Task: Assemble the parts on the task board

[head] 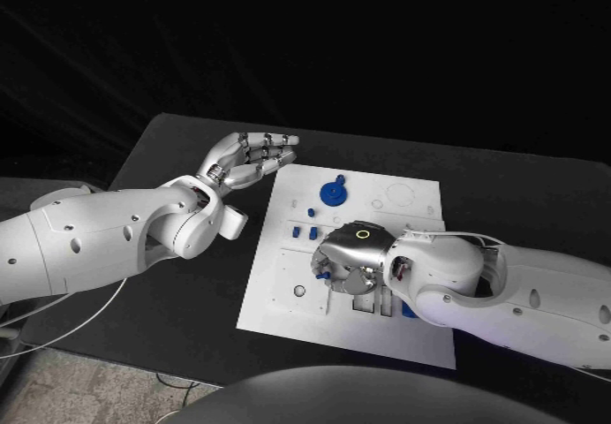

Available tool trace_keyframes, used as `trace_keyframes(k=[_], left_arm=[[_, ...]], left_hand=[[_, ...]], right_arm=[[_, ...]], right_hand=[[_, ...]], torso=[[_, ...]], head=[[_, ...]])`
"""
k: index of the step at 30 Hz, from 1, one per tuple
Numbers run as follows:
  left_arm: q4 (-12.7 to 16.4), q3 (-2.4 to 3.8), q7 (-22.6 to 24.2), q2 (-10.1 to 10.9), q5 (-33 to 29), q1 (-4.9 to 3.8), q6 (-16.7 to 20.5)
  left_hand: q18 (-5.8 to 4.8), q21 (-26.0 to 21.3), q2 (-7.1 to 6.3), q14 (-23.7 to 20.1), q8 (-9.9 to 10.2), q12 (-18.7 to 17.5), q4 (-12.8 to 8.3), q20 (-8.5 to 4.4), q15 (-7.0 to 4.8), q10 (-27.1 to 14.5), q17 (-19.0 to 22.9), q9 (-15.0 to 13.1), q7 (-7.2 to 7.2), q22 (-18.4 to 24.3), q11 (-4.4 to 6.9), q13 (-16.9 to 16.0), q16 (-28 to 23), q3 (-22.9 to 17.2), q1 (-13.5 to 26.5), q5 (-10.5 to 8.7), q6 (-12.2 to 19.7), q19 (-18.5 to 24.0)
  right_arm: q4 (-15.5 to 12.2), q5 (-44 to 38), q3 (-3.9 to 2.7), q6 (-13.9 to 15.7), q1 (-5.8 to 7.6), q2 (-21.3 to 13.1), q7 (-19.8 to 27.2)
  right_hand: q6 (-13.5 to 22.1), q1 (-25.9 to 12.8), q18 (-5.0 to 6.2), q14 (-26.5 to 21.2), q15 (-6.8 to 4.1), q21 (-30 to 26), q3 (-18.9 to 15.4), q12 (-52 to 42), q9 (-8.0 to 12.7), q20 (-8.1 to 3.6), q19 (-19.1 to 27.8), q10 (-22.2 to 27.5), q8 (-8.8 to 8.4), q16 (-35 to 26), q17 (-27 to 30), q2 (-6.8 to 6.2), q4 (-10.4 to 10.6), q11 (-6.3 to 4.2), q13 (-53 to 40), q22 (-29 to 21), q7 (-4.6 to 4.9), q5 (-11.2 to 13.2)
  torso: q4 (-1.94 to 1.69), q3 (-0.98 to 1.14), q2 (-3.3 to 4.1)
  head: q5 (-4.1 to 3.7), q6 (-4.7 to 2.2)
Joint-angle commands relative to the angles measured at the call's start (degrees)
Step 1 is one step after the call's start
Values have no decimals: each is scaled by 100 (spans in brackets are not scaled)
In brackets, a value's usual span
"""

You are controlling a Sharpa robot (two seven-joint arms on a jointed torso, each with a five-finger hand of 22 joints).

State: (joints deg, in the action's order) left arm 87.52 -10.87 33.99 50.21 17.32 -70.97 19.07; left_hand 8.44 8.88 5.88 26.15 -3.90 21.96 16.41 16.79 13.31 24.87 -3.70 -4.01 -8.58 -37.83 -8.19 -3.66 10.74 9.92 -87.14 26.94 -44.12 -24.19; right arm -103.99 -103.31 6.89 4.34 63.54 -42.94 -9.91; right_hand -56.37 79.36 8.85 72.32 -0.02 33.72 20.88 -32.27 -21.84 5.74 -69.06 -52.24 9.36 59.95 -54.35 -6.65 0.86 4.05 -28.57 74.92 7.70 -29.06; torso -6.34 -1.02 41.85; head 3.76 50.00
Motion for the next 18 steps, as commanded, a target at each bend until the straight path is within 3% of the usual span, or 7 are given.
trace_keyframes(k=[1, 6, 12, 18], left_arm=[[1, 0, 30, -18, -15, 1, -113], [-2, -1, 25, -22, -15, 1, -117], [-8, -2, 22, -28, -20, 1, -121], [-19, -3, 18, -50, -24, 1, -133]], left_hand=[[-81, 18, 59, 41, -39, 38, 20, -13, -10, 22, -5, -8, -18, 6, -37, -8, 19, -3, 20, -25, -33, -43], [-81, 18, 59, 41, -39, 38, 20, -13, -10, 22, -5, -8, -18, 6, -37, -8, 19, -3, 20, -25, -33, -43], [-81, 18, 59, 41, -39, 38, 20, -13, -10, 22, -5, -8, -18, 6, -37, -8, 19, -3, 20, -25, -33, -43], [-82, 21, 63, 52, -39, 39, 18, -12, -6, 24, -6, -8, -21, 9, -45, -8, 26, -2, 18, -31, -34, -49]], right_arm=[[1, -45, 1, -78, -2, 13, -73], [9, -51, 1, 31, 1, 4, -65], [-23, -78, 1, 110, 53, -28, -48], [-48, -112, 1, 81, 132, -19, -74]], right_hand=[[-24, 17, 37, -36, 11, -35, -33, 23, 11, 12, 43, 31, -26, -36, 6, 10, -18, 20, -10, 272, 20, 42], [-58, 30, 37, -28, 8, -14, -39, 8, 7, 18, 39, 3, -8, -16, -9, 38, -21, 7, -16, 277, 8, 81], [-281, 76, 42, 3, -73, 73, -143, -39, -195, -28, 4, -117, 250, 39, -42, 91, -76, -100, -30, 297, -128, -66], [-263, 64, 37, 3, -100, 92, -228, -64, -395, -59, 0, -175, 407, 38, -25, 114, -96, -134, -44, 299, -174, -135]], torso=[[-7, 0, 6], [-4, -1, 6], [3, -5, 3], [1, -4, 6]], head=[[-5, 0], [15, 0], [16, 0], [1, 0]])
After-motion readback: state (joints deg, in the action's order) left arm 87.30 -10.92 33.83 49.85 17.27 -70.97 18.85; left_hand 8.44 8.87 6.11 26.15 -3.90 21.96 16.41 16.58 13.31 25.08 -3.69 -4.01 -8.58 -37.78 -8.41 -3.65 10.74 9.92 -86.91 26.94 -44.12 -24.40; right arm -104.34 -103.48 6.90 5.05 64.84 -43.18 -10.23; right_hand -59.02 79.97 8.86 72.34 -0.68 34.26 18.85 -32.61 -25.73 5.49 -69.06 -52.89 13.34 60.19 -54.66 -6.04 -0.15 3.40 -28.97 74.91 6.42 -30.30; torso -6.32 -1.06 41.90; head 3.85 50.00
